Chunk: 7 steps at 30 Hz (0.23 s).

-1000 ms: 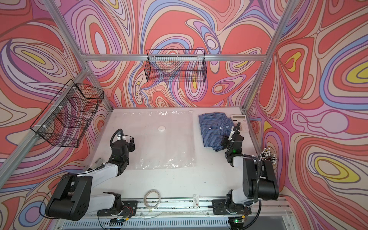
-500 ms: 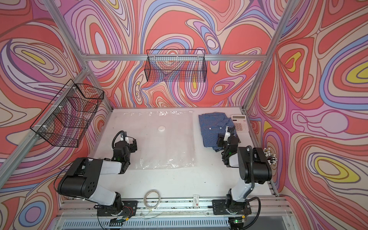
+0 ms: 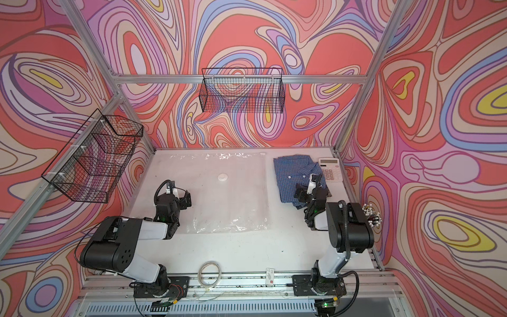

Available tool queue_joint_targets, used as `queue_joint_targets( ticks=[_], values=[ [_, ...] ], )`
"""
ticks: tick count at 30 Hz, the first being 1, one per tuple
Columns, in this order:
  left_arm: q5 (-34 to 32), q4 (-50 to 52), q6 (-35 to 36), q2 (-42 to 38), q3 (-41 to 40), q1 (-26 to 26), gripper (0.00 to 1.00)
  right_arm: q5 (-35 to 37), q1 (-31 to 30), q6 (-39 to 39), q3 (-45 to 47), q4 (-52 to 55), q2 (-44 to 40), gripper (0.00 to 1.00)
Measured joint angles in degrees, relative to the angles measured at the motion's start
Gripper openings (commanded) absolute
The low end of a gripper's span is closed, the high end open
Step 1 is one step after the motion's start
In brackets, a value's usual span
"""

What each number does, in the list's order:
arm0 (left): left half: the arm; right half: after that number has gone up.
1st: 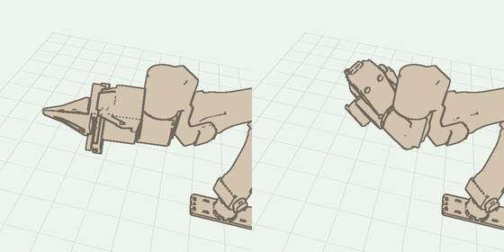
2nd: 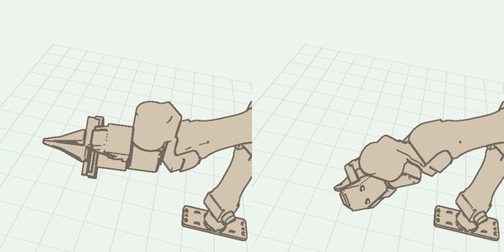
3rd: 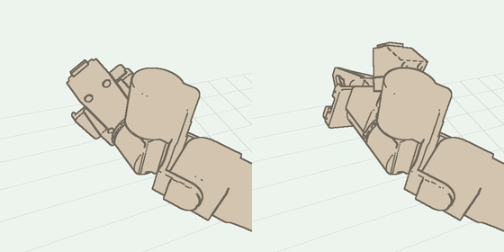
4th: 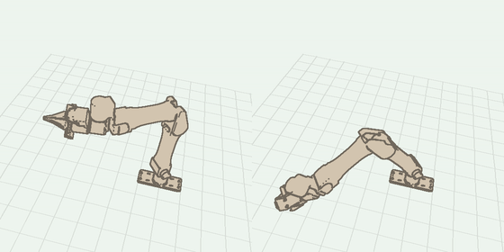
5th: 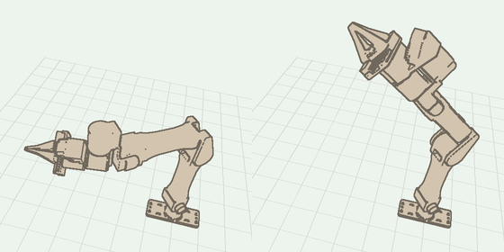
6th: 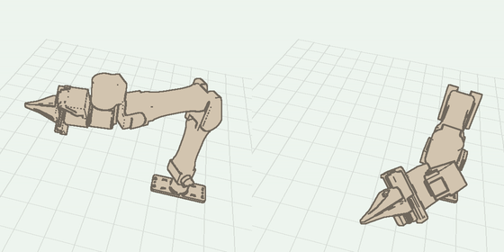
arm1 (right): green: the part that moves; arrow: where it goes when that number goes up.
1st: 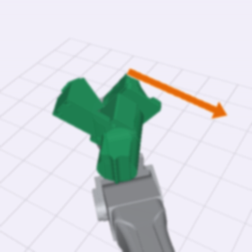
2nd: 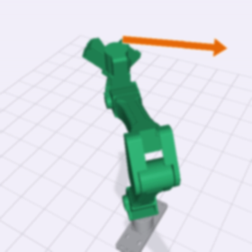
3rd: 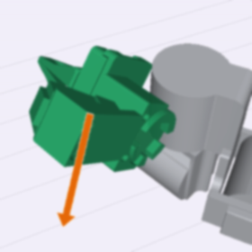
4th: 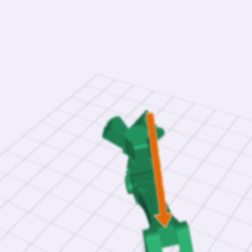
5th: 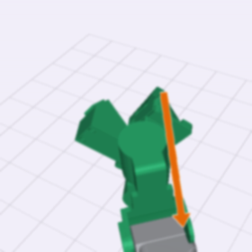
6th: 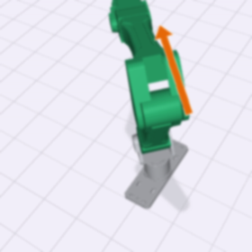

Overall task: Take the shirt out of the vacuum bag
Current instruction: Reset both arms

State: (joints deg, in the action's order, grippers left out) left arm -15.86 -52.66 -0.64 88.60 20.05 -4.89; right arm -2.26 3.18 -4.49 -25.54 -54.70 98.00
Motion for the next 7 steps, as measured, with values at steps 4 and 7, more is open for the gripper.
queue_joint_targets(
  ticks=[4,7],
  values=[
    [0.0,-0.3,0.0,0.0,0.0,0.0,1.0,0.1,0.0,0.0,0.0,0.0,0.0,0.98],
    [0.0,-0.3,0.0,0.0,0.0,0.0,1.0,0.1,0.0,0.0,0.0,0.0,0.0,0.98]
  ],
)
